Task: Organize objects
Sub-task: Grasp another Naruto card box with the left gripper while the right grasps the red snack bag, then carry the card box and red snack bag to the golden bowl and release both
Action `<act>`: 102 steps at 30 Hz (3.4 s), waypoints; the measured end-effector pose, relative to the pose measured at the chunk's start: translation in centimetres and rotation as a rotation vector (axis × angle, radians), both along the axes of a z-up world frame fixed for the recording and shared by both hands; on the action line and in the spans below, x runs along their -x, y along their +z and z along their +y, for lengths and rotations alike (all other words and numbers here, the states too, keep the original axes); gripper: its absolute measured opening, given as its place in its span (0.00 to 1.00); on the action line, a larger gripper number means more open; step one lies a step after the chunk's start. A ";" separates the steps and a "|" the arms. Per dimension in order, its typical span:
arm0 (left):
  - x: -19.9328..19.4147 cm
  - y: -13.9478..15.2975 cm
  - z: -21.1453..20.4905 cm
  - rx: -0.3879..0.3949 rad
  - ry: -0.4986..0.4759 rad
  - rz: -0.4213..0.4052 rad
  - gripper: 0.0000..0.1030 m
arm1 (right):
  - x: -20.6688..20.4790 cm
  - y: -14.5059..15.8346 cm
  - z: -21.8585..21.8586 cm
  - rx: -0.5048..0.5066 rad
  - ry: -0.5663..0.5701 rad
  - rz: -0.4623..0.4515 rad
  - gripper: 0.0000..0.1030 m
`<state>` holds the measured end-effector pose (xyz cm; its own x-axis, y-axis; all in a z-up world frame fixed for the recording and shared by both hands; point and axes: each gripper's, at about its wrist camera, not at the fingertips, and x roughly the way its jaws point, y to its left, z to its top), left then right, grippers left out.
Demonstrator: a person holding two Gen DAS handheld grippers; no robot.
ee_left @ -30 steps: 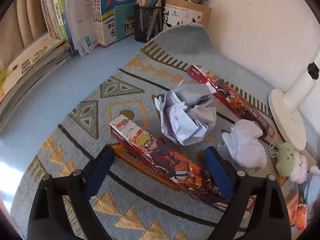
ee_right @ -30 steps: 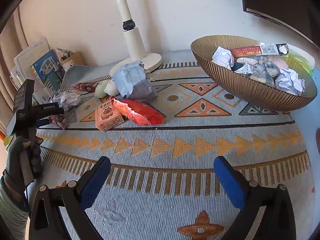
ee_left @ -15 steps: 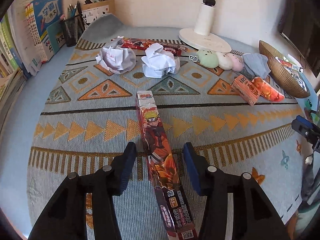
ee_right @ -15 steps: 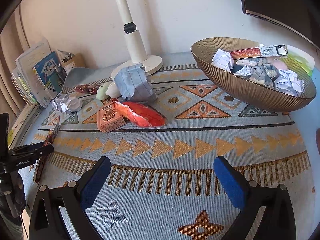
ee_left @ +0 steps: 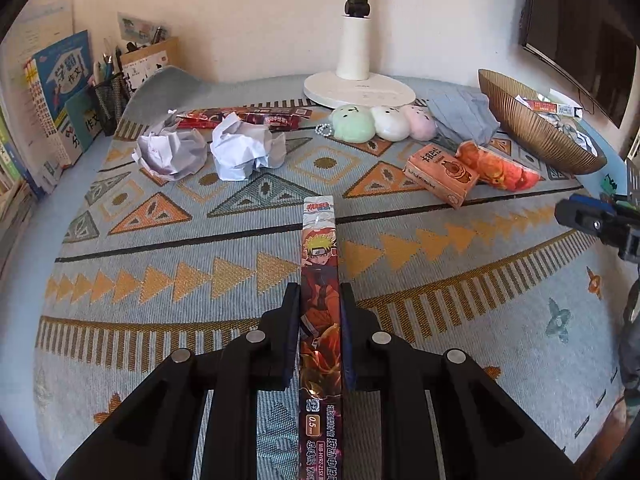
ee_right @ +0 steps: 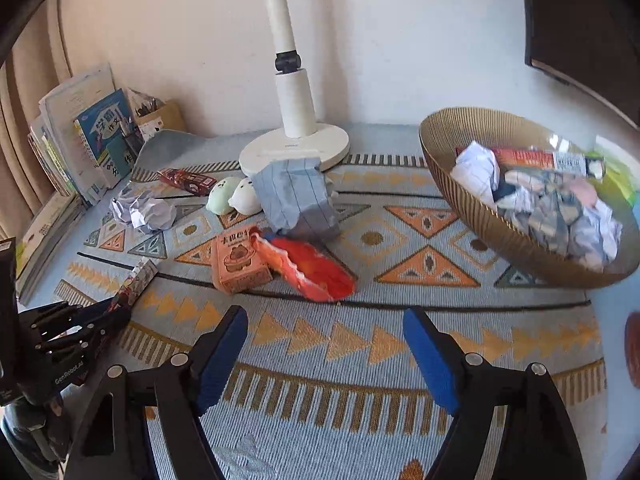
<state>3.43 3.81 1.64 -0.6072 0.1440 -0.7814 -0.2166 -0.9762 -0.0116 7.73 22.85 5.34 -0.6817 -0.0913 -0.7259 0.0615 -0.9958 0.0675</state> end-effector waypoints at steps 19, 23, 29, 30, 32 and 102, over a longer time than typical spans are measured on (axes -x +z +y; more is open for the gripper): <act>-0.1 -0.1 -0.5 -0.013 0.004 0.008 0.15 | -4.6 -2.1 -3.1 -0.149 0.087 -0.224 0.36; 0.0 -0.1 -0.4 -0.017 0.004 0.006 0.15 | -7.2 -1.1 -2.2 -0.062 0.109 -0.174 0.73; -0.1 -0.2 -0.4 -0.025 -0.005 0.003 0.19 | -7.4 -0.5 1.1 -0.020 0.049 -0.079 0.75; -0.1 -0.2 -0.4 -0.024 -0.005 0.003 0.21 | -6.6 -0.6 1.4 -0.032 0.047 -0.066 0.78; -0.1 -0.2 -0.4 -0.034 -0.013 -0.001 0.25 | -4.9 -1.3 2.0 -0.044 0.056 -0.095 0.85; 7.6 14.3 19.7 -0.239 -0.285 0.144 0.15 | -1.7 12.2 20.2 0.100 -0.416 0.197 0.34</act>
<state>-4.18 23.47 15.99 -0.6172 0.4899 -0.6156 -0.4947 -0.8501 -0.1805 9.44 43.01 17.58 -0.7993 0.1561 -0.5802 -0.3204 -0.9276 0.1918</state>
